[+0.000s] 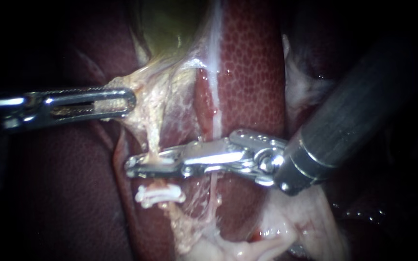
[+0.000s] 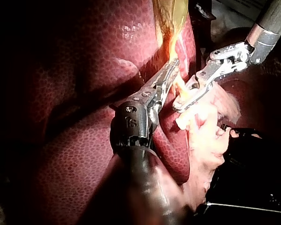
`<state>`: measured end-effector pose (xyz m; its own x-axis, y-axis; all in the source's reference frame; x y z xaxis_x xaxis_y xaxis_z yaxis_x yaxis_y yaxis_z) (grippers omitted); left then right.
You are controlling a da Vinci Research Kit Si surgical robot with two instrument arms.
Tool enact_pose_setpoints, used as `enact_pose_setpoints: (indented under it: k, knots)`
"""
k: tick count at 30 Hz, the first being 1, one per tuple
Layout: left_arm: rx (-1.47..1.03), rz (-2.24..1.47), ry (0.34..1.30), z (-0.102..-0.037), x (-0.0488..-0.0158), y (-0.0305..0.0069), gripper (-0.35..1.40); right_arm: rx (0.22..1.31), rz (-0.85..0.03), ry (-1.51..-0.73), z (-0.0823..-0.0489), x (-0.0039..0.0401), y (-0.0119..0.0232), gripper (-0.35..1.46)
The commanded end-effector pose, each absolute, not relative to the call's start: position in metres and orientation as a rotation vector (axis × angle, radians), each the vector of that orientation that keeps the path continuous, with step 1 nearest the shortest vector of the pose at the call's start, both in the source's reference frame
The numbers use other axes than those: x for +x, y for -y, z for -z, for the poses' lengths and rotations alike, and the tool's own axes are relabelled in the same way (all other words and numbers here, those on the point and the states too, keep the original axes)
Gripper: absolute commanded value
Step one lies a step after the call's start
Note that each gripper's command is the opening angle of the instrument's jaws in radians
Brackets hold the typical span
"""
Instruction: Going back third clip left tube
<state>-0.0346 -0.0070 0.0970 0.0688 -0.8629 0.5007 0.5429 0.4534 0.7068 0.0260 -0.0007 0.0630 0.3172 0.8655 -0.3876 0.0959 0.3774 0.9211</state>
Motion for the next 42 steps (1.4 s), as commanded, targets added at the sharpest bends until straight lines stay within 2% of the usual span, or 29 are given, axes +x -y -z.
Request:
enact_pose_setpoints:
  k: [1, 12, 13, 15, 16, 17, 20, 28, 42]
  knots:
    - [0.377, 1.097, 1.043, -0.0970, -0.0347, 0.0070, -0.35, 1.077, -0.664, -1.141, -0.0629, 0.0261, 0.0007, -0.35]
    - [0.377, 1.097, 1.043, -0.0970, -0.0347, 0.0070, -0.35, 1.095, -0.678, -1.131, -0.0628, 0.0263, 0.0008, -0.35]
    - [0.377, 1.097, 1.043, -0.0970, -0.0347, 0.0070, -0.35, 1.090, -0.667, -1.137, -0.0627, 0.0265, 0.0008, -0.19]
    - [0.377, 1.097, 1.043, -0.0970, -0.0347, 0.0070, -0.35, 1.040, -0.604, -1.206, -0.0626, 0.0269, 0.0007, 0.23]
    - [0.377, 1.097, 1.043, -0.0970, -0.0347, 0.0070, -0.35, 1.024, -0.600, -1.231, -0.0625, 0.0272, 0.0007, 0.51]
    - [0.377, 1.097, 1.043, -0.0970, -0.0347, 0.0070, -0.35, 1.014, -0.591, -1.256, -0.0625, 0.0276, 0.0008, 0.56]
    - [0.377, 1.097, 1.043, -0.0970, -0.0347, 0.0070, -0.35, 0.980, -0.555, -1.285, -0.0626, 0.0284, 0.0010, 0.60]
    - [0.376, 1.097, 1.043, -0.0970, -0.0347, 0.0070, -0.35, 0.943, -0.522, -1.303, -0.0639, 0.0287, 0.0005, 0.60]
    - [0.376, 1.097, 1.043, -0.0971, -0.0347, 0.0071, -0.35, 0.884, -0.513, -1.317, -0.0659, 0.0253, -0.0018, 0.60]
